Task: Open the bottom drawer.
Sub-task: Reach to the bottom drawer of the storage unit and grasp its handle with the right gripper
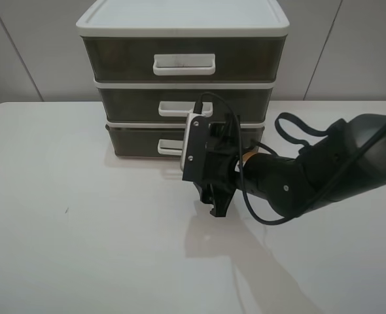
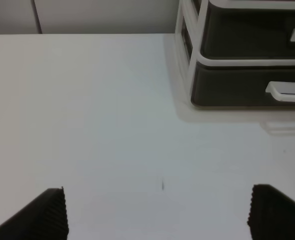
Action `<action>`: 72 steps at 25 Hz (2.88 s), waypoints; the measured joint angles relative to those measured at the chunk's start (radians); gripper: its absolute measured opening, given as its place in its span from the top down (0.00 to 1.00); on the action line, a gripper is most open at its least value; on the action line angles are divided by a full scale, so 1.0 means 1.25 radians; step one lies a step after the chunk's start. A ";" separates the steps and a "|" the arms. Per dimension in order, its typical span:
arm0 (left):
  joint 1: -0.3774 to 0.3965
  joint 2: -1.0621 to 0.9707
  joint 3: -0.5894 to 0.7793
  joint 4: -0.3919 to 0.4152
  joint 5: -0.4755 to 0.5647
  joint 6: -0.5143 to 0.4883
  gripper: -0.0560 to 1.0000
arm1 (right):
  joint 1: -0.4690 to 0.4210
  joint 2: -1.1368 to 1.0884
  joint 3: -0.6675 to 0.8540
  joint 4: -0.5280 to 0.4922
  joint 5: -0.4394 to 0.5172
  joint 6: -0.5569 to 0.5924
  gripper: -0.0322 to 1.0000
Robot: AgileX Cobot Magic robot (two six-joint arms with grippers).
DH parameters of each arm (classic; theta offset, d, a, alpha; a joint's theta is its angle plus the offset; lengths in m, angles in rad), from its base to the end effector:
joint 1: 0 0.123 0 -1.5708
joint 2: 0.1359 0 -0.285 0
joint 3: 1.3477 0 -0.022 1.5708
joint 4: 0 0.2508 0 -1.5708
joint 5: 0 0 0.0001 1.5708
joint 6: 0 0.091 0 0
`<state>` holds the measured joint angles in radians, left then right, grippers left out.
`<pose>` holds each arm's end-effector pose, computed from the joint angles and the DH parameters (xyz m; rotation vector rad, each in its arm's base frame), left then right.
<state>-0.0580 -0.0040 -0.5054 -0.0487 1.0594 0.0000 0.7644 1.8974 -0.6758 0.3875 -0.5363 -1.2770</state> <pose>-0.0063 -0.0035 0.2789 0.0615 2.0330 -0.0947 0.2468 0.2124 0.1073 -1.5862 1.5327 -0.3117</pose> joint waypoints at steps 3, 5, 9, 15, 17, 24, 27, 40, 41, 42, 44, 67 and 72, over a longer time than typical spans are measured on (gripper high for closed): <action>0.000 0.000 0.000 0.000 0.000 0.000 0.24 | 0.000 0.025 -0.014 0.000 -0.019 -0.005 0.20; 0.000 0.000 0.000 0.000 0.000 0.000 0.24 | 0.000 0.042 -0.014 -0.001 -0.066 -0.012 0.20; 0.000 0.000 0.000 0.000 0.000 0.000 0.24 | 0.000 0.081 -0.015 -0.018 -0.116 -0.017 0.20; 0.000 0.000 0.000 0.000 0.000 0.000 0.24 | 0.000 0.106 -0.015 -0.031 -0.177 -0.017 0.20; 0.000 0.000 0.000 0.000 0.000 0.000 0.24 | 0.000 0.107 -0.015 -0.046 -0.182 -0.017 0.20; 0.000 0.000 0.000 0.000 0.000 0.000 0.24 | 0.000 0.140 -0.042 -0.063 -0.184 -0.017 0.20; 0.000 0.000 0.000 0.000 0.000 0.000 0.24 | 0.000 0.144 -0.055 -0.068 -0.183 -0.017 0.20; 0.000 0.000 0.000 0.000 0.000 0.000 0.24 | 0.000 0.176 -0.063 -0.092 -0.170 -0.017 0.30; 0.000 0.000 0.000 0.000 0.000 0.000 0.24 | 0.000 0.176 -0.064 -0.092 -0.170 -0.017 0.30; 0.000 0.000 0.000 0.000 0.000 0.000 0.24 | 0.000 0.176 -0.065 -0.092 -0.170 -0.017 0.30; 0.000 0.000 0.000 0.000 0.000 0.000 0.24 | 0.000 0.178 -0.065 -0.094 -0.170 -0.017 0.30; 0.000 0.000 0.000 0.000 0.000 0.000 0.24 | -0.001 0.207 -0.107 -0.075 -0.137 -0.032 0.31; 0.000 0.000 0.000 0.000 0.000 0.000 0.24 | -0.005 0.207 -0.107 -0.072 -0.138 -0.032 0.32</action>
<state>-0.0580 -0.0040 -0.5054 -0.0487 1.0594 0.0000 0.7580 2.1560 -0.8089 0.2979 -0.7094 -1.3176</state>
